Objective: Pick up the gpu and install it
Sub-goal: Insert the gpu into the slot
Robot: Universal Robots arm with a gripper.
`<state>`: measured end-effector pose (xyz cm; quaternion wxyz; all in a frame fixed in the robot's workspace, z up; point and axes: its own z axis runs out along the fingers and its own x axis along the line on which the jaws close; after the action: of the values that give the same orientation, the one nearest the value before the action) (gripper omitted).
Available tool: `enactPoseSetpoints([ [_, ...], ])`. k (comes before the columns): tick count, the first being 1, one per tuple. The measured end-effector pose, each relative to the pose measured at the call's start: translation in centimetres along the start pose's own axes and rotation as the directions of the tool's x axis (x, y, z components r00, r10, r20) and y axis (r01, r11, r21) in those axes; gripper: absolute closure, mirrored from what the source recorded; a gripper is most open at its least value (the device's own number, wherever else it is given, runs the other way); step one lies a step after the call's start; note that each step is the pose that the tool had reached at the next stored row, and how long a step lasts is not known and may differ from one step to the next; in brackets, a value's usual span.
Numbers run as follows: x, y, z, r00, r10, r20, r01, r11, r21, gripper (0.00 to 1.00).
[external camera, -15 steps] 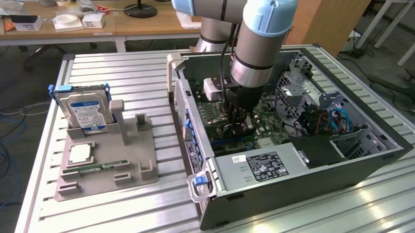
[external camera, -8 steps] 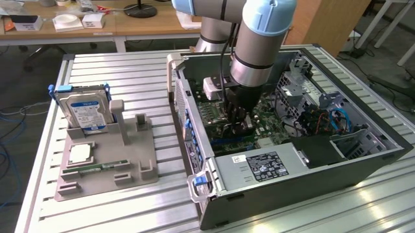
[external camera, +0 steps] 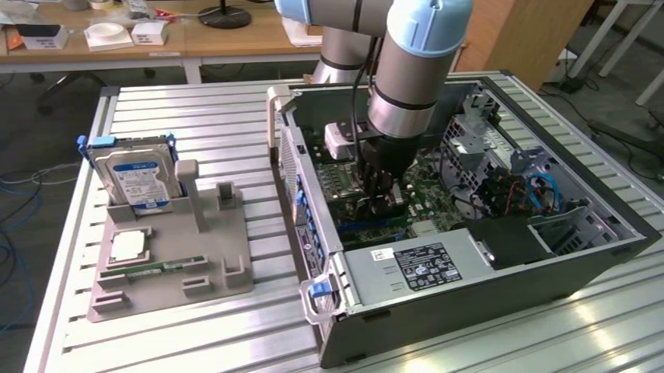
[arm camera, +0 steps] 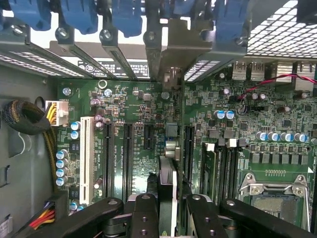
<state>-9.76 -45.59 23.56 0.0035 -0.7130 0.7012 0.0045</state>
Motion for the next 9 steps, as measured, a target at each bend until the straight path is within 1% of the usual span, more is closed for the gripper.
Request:
enactPoseSetpoints([
  [3, 0.25, 0.0, 0.01, 1.0, 0.0, 0.0002, 0.0, 1.0, 0.0, 0.73],
  [9, 0.26, 0.0, 0.01, 1.0, 0.0, -0.0004, 0.0, 1.0, -0.0001, 0.73],
])
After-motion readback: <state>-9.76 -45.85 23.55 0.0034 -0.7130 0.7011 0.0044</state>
